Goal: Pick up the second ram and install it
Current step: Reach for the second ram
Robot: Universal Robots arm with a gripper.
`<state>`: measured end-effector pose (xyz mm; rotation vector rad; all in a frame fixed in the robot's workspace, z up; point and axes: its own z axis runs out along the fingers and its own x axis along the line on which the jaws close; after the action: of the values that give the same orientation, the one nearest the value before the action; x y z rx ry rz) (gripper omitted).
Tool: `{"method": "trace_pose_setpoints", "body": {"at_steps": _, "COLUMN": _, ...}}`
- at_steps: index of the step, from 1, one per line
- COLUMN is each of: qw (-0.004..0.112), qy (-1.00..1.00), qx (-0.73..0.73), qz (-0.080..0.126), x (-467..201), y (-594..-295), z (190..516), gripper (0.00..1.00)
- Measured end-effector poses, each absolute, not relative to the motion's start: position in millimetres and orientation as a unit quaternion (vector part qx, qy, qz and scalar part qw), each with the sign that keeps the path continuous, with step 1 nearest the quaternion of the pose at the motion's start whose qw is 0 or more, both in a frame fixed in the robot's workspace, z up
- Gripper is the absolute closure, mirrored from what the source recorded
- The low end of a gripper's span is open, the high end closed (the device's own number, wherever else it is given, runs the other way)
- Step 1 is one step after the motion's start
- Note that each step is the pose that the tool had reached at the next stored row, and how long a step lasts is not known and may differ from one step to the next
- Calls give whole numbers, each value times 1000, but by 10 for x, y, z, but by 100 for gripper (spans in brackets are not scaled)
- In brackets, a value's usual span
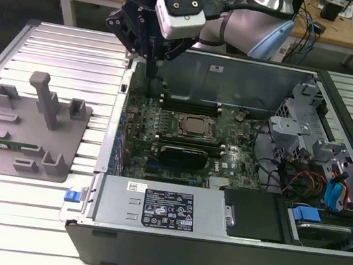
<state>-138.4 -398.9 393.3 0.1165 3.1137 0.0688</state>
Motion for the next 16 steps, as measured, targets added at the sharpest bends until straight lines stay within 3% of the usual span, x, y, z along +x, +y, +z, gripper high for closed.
{"method": "trace_pose_setpoints", "body": {"at_steps": 16, "qw": 12, "qy": 999, "qx": 37, "qz": 22, "x": -1711, "y": -3989, "z": 3933, "gripper": 92}}
